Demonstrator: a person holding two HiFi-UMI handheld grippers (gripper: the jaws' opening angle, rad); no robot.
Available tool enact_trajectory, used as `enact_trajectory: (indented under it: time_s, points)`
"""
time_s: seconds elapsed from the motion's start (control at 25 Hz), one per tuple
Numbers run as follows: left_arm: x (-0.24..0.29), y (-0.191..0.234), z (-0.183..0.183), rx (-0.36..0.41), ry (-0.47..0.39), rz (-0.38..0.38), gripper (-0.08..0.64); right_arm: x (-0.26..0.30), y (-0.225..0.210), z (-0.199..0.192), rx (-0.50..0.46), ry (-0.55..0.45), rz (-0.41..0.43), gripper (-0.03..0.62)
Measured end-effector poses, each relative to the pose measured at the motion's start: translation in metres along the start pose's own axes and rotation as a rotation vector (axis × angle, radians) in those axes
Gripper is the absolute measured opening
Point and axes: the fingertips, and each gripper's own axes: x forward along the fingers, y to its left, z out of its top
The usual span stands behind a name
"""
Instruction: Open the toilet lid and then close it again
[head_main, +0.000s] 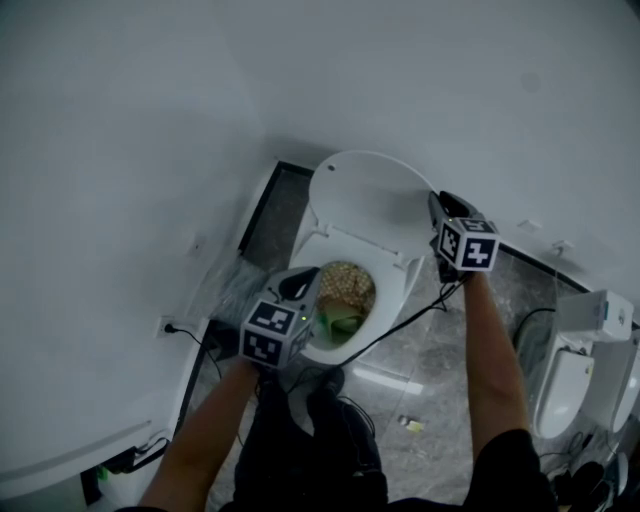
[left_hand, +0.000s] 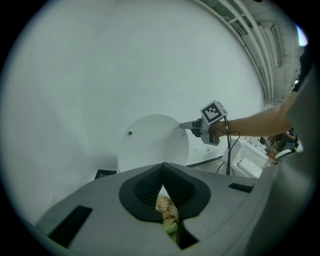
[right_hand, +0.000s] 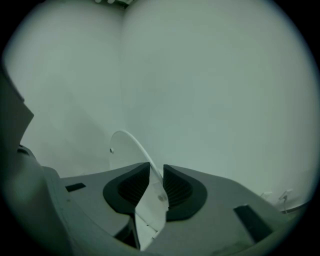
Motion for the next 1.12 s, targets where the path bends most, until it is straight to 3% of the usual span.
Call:
enact_trajectory:
  time_s: [0.6, 1.12]
  points:
    - [-0.01, -0.004, -0.011, -0.028, -0.003, -0.026, 0.008, -0.05, 0.048, -0.025, -0.083, -0.002, 0.039, 0.097]
    - [-0.001, 0.007, -0.013, -0.008, 0.021, -0.095, 0.008, -0.098, 0.098, -0.066, -0.114, 0.017, -0.004, 0.104]
